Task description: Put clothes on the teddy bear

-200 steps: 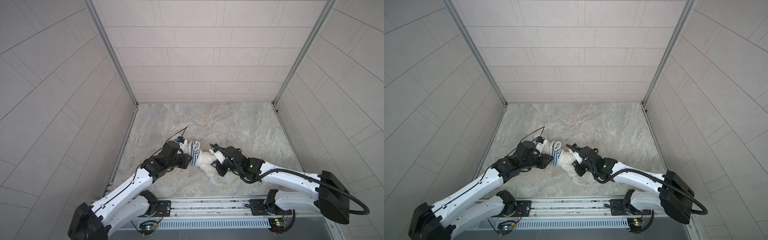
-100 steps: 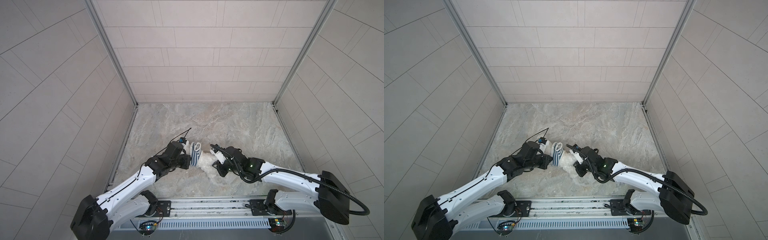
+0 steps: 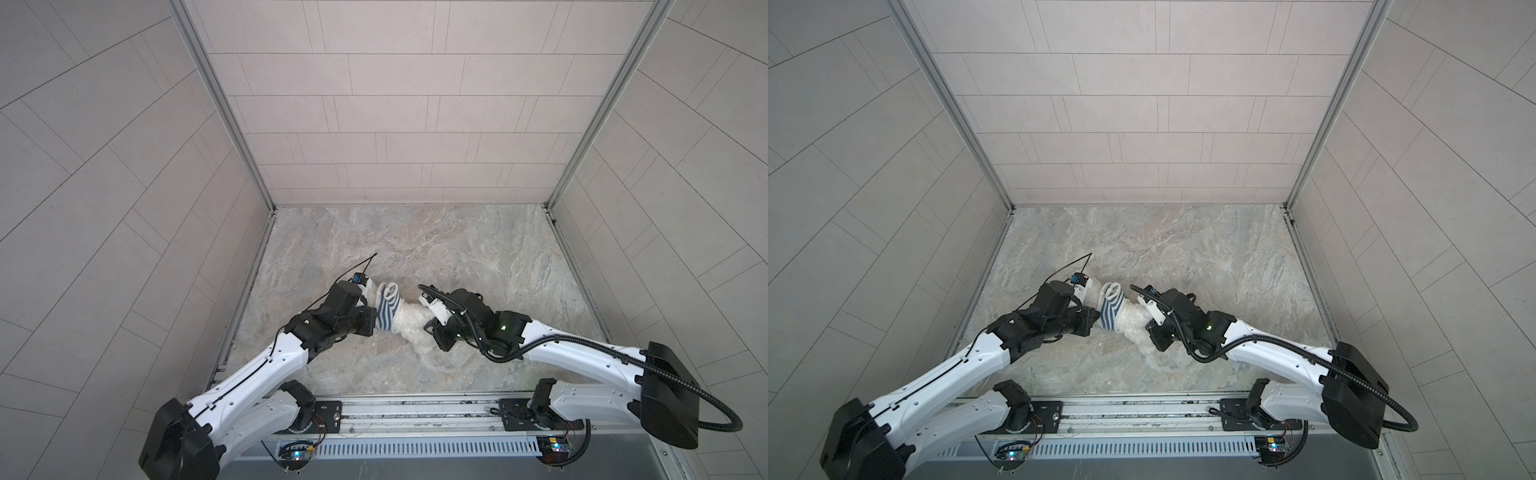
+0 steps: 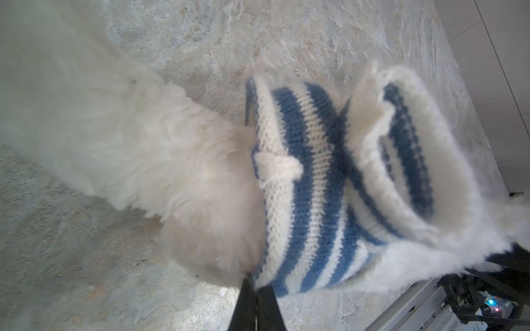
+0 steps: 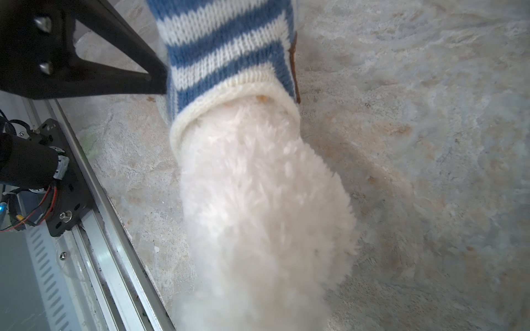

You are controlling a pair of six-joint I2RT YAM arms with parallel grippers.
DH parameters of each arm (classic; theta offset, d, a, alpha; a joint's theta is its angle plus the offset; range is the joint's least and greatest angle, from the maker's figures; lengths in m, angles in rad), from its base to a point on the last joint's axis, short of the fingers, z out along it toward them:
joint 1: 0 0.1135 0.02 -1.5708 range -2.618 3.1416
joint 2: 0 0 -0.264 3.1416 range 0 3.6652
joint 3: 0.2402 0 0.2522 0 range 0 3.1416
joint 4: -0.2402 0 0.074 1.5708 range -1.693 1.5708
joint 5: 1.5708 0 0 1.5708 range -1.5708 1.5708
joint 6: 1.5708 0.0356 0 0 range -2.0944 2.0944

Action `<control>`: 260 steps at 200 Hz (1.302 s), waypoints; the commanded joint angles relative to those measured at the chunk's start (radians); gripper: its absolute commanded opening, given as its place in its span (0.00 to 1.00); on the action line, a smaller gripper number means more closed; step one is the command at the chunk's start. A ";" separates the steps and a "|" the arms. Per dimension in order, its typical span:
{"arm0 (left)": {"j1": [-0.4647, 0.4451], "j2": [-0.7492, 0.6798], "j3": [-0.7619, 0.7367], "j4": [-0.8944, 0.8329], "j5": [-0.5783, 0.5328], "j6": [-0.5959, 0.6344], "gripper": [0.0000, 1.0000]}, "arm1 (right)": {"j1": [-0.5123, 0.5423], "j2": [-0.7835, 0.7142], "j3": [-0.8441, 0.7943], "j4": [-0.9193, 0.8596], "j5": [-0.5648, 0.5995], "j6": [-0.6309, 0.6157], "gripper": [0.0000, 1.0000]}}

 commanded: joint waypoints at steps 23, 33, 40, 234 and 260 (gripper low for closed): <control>0.065 -0.017 0.019 -0.059 -0.104 0.037 0.00 | -0.006 -0.115 0.014 -0.174 0.019 -0.075 0.00; 0.071 -0.025 0.016 -0.059 -0.113 0.035 0.00 | -0.006 -0.133 0.018 -0.204 0.028 -0.092 0.00; 0.071 -0.033 0.013 -0.059 -0.118 0.038 0.00 | -0.006 -0.143 0.023 -0.226 0.037 -0.102 0.00; 0.061 0.070 0.003 0.139 -0.086 -0.005 0.00 | -0.007 -0.198 0.070 -0.215 -0.101 -0.138 0.00; 0.038 0.047 -0.019 0.236 0.002 -0.011 0.00 | -0.013 -0.200 0.086 -0.185 -0.110 -0.098 0.00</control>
